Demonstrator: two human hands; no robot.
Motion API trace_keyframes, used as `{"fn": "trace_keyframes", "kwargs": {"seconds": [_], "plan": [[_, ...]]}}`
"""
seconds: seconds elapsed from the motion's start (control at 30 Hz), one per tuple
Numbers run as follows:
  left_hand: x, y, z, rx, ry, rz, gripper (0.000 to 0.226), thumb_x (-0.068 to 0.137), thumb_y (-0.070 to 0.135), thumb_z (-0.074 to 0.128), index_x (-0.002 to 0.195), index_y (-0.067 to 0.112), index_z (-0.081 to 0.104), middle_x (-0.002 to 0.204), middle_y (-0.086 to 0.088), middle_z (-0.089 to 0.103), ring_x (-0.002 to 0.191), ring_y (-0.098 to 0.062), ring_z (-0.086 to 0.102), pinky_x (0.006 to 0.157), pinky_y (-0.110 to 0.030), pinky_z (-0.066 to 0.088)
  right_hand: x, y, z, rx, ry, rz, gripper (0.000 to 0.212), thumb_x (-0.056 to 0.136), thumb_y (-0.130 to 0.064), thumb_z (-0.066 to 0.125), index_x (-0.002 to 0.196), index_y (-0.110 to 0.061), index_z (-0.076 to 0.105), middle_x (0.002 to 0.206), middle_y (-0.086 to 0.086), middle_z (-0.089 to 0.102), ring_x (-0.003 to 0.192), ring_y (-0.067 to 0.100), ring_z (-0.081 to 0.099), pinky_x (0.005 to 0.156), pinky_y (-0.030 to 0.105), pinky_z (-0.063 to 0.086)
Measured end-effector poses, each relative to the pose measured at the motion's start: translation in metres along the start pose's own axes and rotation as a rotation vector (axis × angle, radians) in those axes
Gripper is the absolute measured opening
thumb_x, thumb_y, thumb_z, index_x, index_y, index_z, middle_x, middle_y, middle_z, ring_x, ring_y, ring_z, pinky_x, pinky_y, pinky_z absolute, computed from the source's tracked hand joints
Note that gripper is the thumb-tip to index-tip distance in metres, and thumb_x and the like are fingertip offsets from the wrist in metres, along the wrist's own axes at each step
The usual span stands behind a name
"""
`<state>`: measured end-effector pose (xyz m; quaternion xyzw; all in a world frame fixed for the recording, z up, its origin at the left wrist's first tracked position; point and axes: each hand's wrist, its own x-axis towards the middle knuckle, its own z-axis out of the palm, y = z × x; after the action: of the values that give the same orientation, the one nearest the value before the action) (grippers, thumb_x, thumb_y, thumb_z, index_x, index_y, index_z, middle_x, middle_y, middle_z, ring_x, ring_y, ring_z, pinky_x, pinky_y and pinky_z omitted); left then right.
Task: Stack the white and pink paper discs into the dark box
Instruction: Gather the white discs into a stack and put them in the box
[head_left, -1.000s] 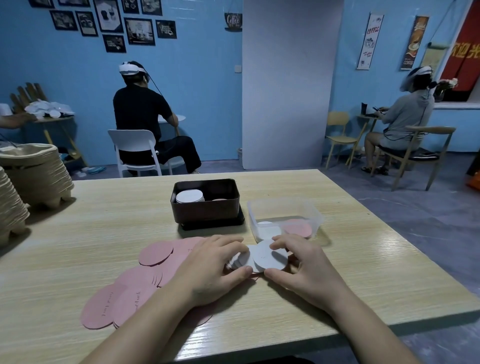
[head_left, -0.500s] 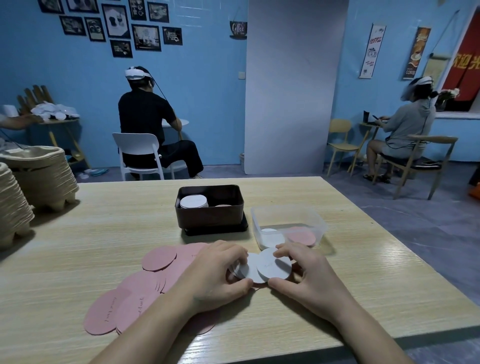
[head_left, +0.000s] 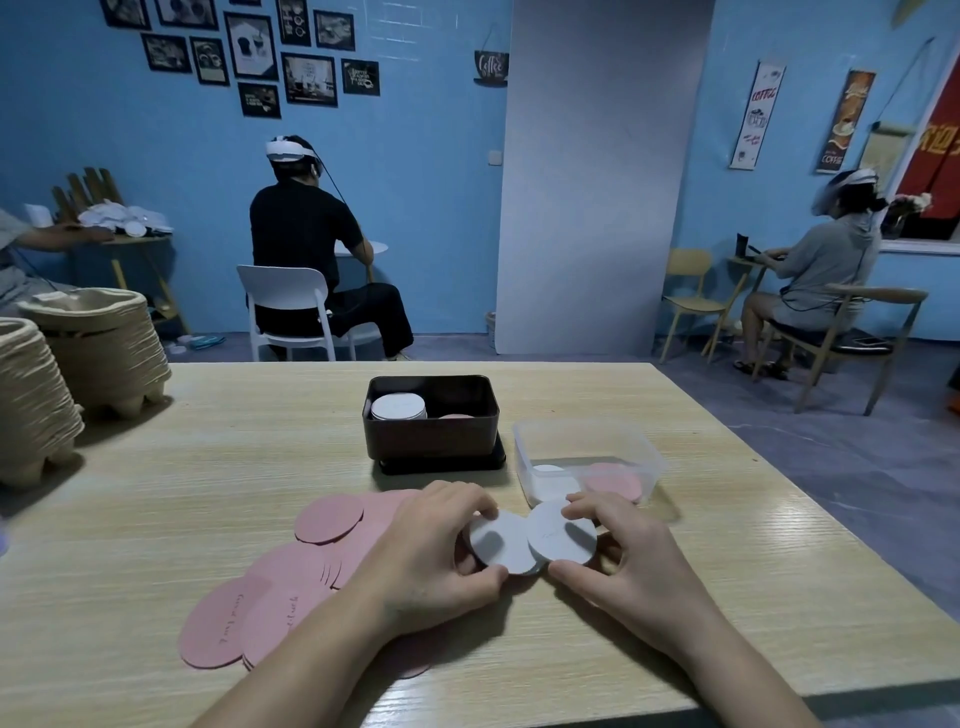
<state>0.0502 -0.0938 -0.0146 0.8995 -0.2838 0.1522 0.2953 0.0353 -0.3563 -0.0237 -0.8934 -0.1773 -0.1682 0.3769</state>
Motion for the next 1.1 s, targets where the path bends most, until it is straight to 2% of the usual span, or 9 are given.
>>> {"fn": "trace_keyframes", "kwargs": {"seconds": [0.23,0.33,0.43,0.5,0.63,0.8,0.9,1.0,1.1], "plan": [[-0.004,-0.001,-0.005,-0.016,0.121,0.025,0.041,0.078,0.045,0.072,0.112,0.031,0.055,0.116,0.02,0.058,0.112,-0.003,0.054,0.089,-0.033,0.052,0.0,0.0,0.0,-0.012,0.029,-0.017,0.051,0.07,-0.06,0.076,0.113,-0.037,0.065,0.125,-0.029,0.06,0.124,-0.01,0.052,0.097,0.031,0.053],[-0.003,0.002,-0.003,-0.03,0.096,0.069,0.04,0.08,0.045,0.07,0.113,0.031,0.052,0.126,0.019,0.058,0.118,-0.002,0.053,0.089,-0.031,0.054,0.0,-0.001,0.001,0.009,-0.016,-0.061,0.056,0.069,-0.062,0.08,0.117,-0.037,0.066,0.134,-0.02,0.061,0.127,-0.003,0.054,0.1,0.035,0.053],[0.0,0.004,0.001,-0.006,0.037,0.134,0.042,0.082,0.049,0.071,0.114,0.033,0.049,0.133,0.013,0.062,0.119,-0.008,0.058,0.095,-0.023,0.048,0.0,-0.006,0.0,-0.029,-0.064,-0.15,0.063,0.071,-0.063,0.08,0.125,-0.031,0.066,0.136,-0.017,0.063,0.129,-0.005,0.054,0.104,0.033,0.05],[0.004,0.006,0.004,0.012,0.019,0.17,0.045,0.081,0.048,0.075,0.114,0.033,0.049,0.131,0.011,0.066,0.114,-0.011,0.06,0.092,-0.019,0.044,0.0,-0.009,-0.001,-0.034,-0.083,-0.19,0.063,0.073,-0.06,0.08,0.127,-0.032,0.064,0.133,-0.02,0.064,0.126,-0.005,0.055,0.102,0.03,0.05],[0.008,0.009,0.005,0.016,-0.015,0.236,0.054,0.078,0.039,0.084,0.122,0.031,0.054,0.129,0.013,0.068,0.114,-0.013,0.064,0.092,-0.031,0.05,0.001,-0.012,-0.001,-0.02,-0.121,-0.243,0.061,0.075,-0.055,0.082,0.129,-0.033,0.061,0.134,-0.017,0.064,0.127,-0.001,0.057,0.102,0.034,0.052],[0.005,0.007,0.005,0.022,-0.011,0.208,0.059,0.077,0.05,0.082,0.125,0.03,0.056,0.135,0.015,0.065,0.118,-0.012,0.063,0.094,-0.032,0.053,-0.001,-0.011,-0.003,-0.005,-0.088,-0.25,0.055,0.078,-0.053,0.081,0.125,-0.029,0.064,0.134,-0.016,0.064,0.127,0.0,0.057,0.101,0.031,0.052],[0.002,0.005,0.005,0.01,0.005,0.147,0.054,0.079,0.052,0.078,0.125,0.032,0.056,0.122,0.013,0.069,0.108,-0.014,0.063,0.087,-0.036,0.055,-0.002,-0.011,-0.004,0.042,-0.028,-0.213,0.052,0.076,-0.051,0.081,0.121,-0.03,0.067,0.135,-0.016,0.063,0.124,-0.001,0.058,0.095,0.024,0.052],[0.0,0.005,0.007,0.016,0.017,0.124,0.044,0.082,0.056,0.07,0.117,0.037,0.053,0.11,0.013,0.068,0.096,-0.015,0.06,0.078,-0.037,0.055,-0.002,-0.01,-0.004,0.062,-0.052,-0.203,0.054,0.074,-0.051,0.084,0.121,-0.03,0.067,0.134,-0.014,0.064,0.124,0.002,0.06,0.096,0.022,0.051],[0.002,0.005,0.008,0.04,0.007,0.113,0.044,0.083,0.059,0.066,0.117,0.033,0.055,0.105,0.012,0.068,0.091,-0.016,0.06,0.074,-0.037,0.053,-0.002,-0.01,-0.004,0.053,-0.081,-0.195,0.054,0.074,-0.052,0.083,0.122,-0.032,0.067,0.134,-0.015,0.065,0.124,0.002,0.06,0.096,0.021,0.051]]}}
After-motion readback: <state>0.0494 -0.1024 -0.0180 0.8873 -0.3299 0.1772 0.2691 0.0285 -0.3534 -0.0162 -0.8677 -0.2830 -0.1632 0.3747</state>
